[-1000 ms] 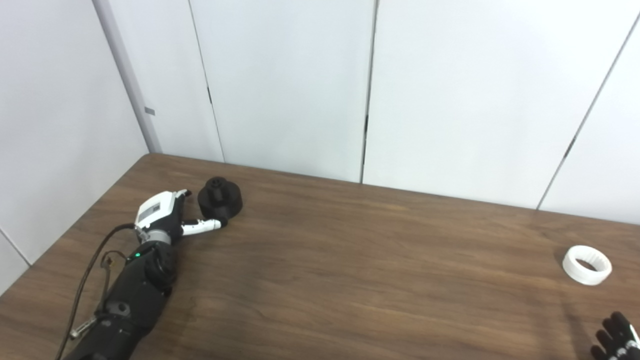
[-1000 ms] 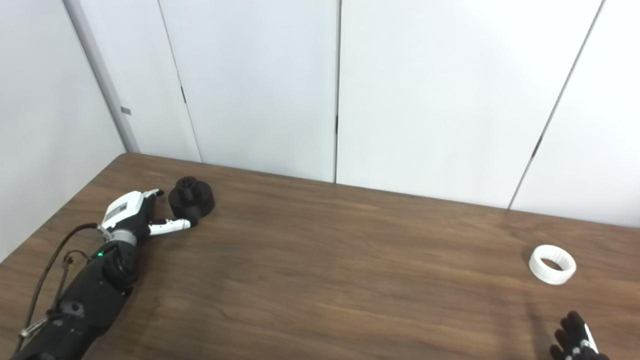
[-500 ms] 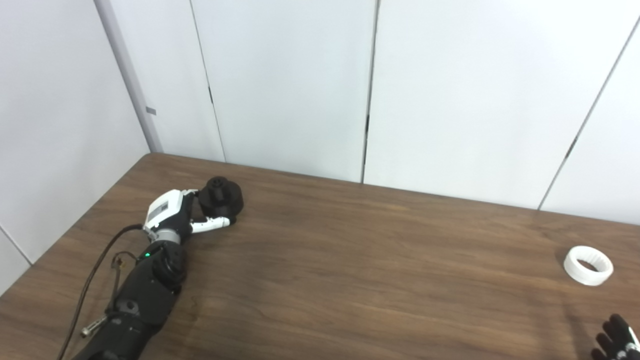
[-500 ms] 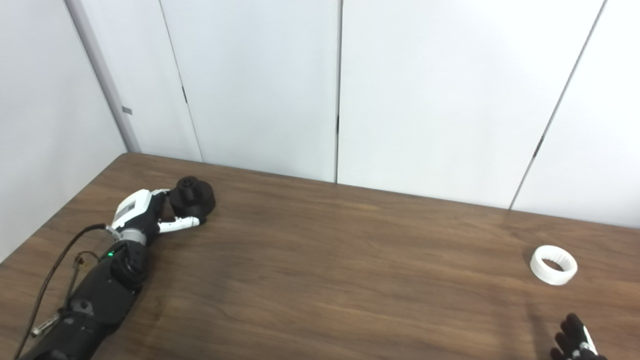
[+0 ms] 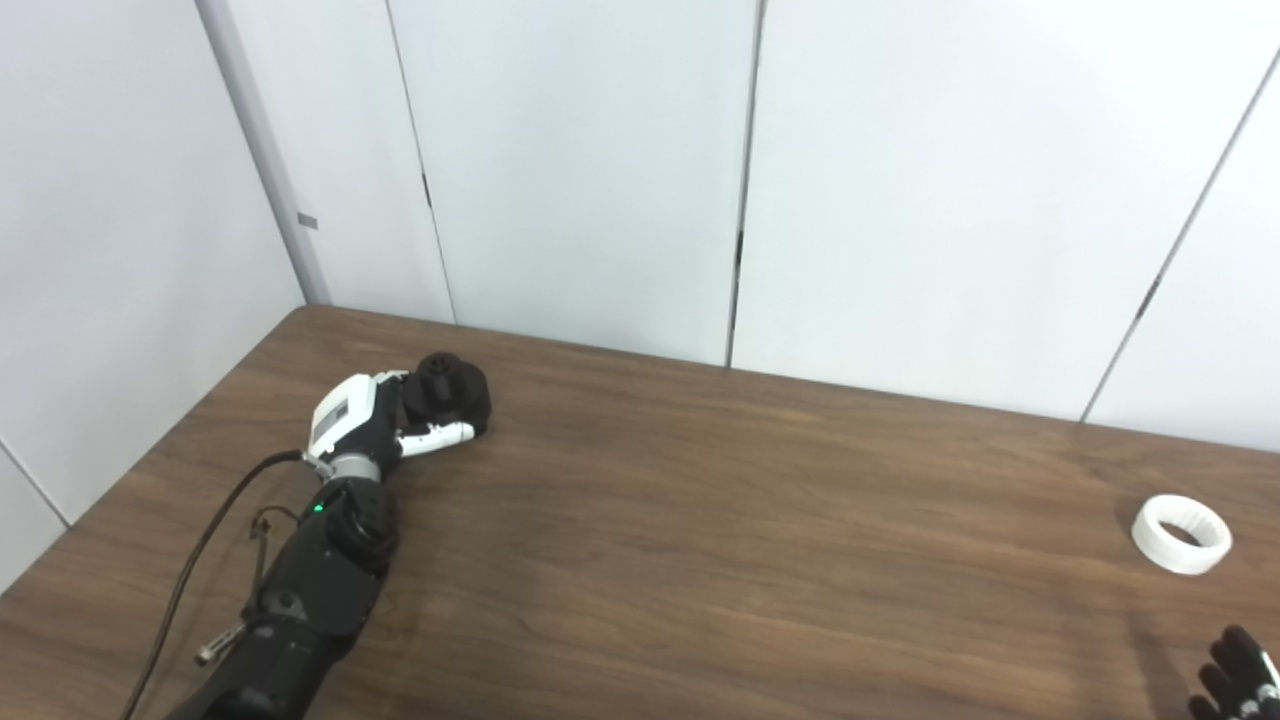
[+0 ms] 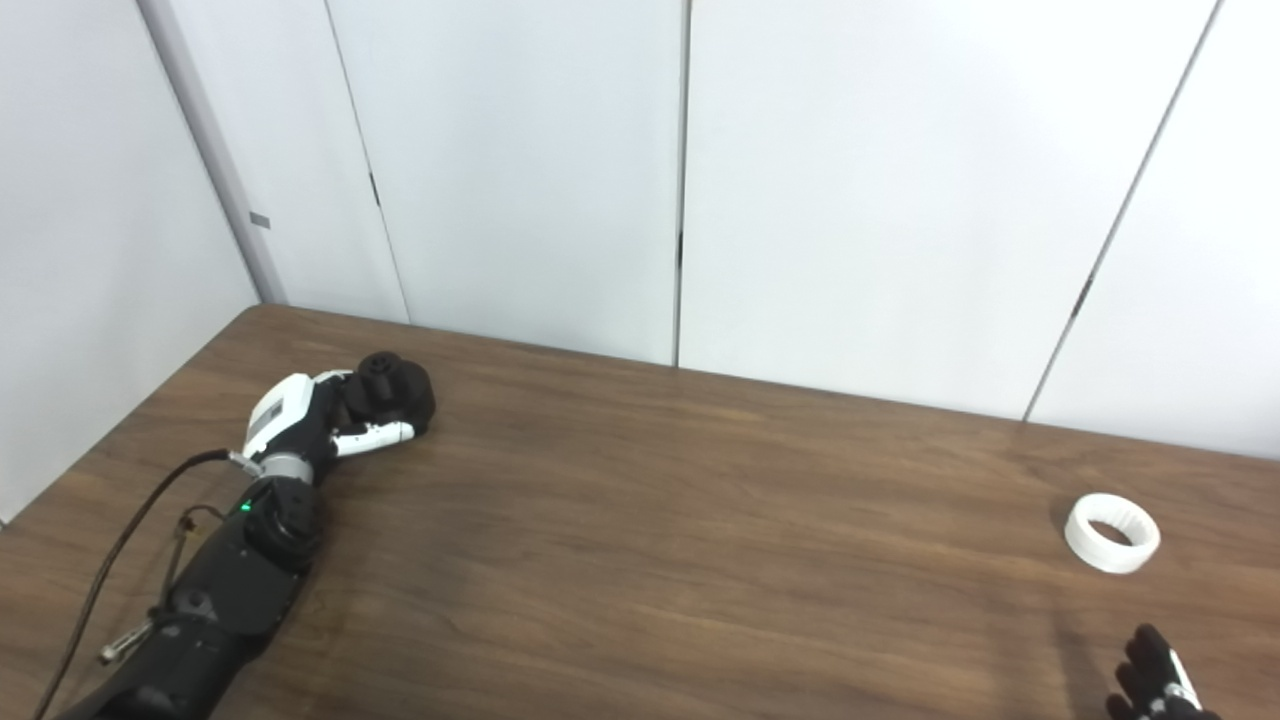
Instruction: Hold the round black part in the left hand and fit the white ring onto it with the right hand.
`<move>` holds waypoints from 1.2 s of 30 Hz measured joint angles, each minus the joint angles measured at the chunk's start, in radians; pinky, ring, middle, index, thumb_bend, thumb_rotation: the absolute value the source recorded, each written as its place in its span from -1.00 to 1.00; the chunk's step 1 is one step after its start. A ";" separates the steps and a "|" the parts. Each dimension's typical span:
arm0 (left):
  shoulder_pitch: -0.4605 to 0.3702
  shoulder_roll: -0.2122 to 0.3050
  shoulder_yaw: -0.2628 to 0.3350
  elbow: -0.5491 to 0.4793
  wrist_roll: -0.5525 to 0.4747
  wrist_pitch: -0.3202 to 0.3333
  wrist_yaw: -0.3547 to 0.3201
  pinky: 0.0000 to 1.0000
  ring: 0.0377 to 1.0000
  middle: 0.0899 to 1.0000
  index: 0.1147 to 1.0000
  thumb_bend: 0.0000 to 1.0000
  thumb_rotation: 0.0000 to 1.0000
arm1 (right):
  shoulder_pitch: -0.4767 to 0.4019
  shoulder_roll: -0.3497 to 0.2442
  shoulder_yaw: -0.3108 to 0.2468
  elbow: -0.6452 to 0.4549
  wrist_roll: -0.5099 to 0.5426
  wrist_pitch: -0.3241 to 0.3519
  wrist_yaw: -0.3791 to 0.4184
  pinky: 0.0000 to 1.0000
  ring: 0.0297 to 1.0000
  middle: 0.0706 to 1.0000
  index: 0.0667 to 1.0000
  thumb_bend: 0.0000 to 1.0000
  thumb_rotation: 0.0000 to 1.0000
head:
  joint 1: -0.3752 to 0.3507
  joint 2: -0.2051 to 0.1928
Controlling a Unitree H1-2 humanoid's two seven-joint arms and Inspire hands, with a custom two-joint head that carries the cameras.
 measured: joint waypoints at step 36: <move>-0.068 -0.010 -0.047 0.099 -0.025 0.044 0.041 1.00 1.00 0.86 0.39 1.00 -0.12 | 0.002 0.000 -0.003 -0.001 -0.013 0.000 -0.004 1.00 1.00 0.96 0.92 0.27 1.00 | -0.003 0.005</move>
